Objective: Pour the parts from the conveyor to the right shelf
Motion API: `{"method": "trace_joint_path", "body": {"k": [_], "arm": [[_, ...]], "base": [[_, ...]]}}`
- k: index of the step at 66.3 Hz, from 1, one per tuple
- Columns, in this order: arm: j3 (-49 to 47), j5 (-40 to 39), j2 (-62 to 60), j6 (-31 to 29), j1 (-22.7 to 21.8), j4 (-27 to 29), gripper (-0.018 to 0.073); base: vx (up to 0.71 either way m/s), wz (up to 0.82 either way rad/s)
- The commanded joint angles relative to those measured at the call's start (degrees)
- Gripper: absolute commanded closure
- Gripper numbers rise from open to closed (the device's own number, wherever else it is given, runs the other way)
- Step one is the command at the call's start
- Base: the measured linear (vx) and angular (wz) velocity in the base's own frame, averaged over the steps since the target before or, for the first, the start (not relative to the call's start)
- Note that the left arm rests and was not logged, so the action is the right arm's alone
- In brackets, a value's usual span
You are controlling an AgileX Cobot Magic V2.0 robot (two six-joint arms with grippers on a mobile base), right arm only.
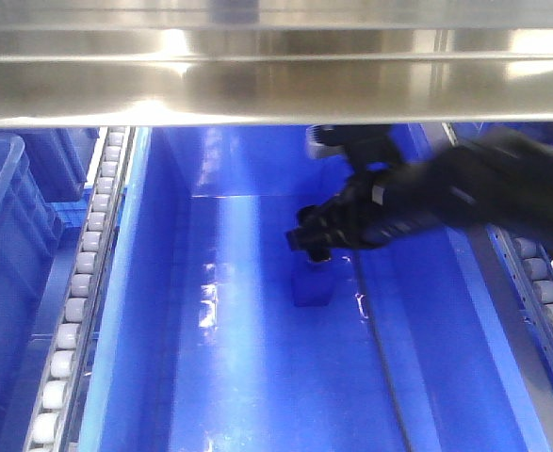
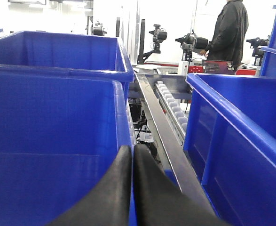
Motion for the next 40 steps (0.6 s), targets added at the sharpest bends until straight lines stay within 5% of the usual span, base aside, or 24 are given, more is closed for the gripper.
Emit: {"method": "trace_joint_path", "body": {"k": [1,24,40], "arm": [[5.01,-9.59,-9.01,-0.78,0.51,0.52,-0.0019],[26.47,-22.55,-32.32,-3.22,7.84,0.29,-0.0019],[35.37,-23.45,-51.53,-2.83,9.71,2.67,-0.0019]], "base": [[0.0,0.0],[0.0,0.0],[0.0,0.0]]}}
